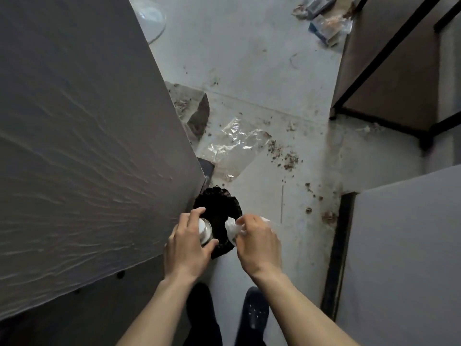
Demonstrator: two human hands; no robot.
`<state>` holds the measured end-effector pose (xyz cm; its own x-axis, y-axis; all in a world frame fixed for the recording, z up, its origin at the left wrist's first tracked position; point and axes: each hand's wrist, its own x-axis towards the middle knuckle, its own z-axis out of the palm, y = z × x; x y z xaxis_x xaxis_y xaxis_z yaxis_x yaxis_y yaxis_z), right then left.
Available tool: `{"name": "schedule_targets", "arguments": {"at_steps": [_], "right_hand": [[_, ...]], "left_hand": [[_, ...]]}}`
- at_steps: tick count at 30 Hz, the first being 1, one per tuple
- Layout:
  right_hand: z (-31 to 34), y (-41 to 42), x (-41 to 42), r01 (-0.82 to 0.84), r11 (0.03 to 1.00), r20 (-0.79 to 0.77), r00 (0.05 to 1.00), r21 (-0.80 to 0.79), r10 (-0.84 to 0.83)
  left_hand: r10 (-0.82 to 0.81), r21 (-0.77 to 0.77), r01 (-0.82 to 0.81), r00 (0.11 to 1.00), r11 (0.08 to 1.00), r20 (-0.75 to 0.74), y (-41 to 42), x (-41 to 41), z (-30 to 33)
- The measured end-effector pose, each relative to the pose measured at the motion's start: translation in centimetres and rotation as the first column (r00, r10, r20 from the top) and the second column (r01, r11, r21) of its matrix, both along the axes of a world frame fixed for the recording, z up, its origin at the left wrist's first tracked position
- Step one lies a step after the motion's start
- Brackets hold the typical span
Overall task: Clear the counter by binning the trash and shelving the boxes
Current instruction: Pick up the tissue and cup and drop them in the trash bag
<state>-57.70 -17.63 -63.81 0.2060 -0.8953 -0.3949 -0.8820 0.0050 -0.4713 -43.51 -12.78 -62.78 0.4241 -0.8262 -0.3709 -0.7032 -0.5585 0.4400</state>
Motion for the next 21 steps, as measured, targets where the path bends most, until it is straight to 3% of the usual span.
{"name": "schedule_targets", "arguments": {"at_steps": [5,10,15,21], "right_hand": [[-4.8,-0.9,3.4,0.046,0.996,0.036,0.998,0.080,-0.049],[-7.5,-0.6,3.4,-0.067,0.954,0.058,0.997,0.291,0.052],[-5.6,-0.6,0.9,-0.089,0.942,0.016,0.996,0.323,0.089],[-0.5,-2.6,-1.0,-0.172,0.953,-0.039,0.982,0.248,0.187]], "left_hand": [[0.001,0.030,-0.001,1.000,1.000,0.006,-1.9,1.3,-5.3],[0.001,0.106,-0.002,1.000,0.994,0.003,-3.3,1.9,-7.7],[-0.037,0.139,0.029,0.998,0.990,0.054,-2.8,1.8,-5.6],[-0.090,0.101,0.080,0.992,0.992,0.094,-3.5,2.1,-1.0]]}}
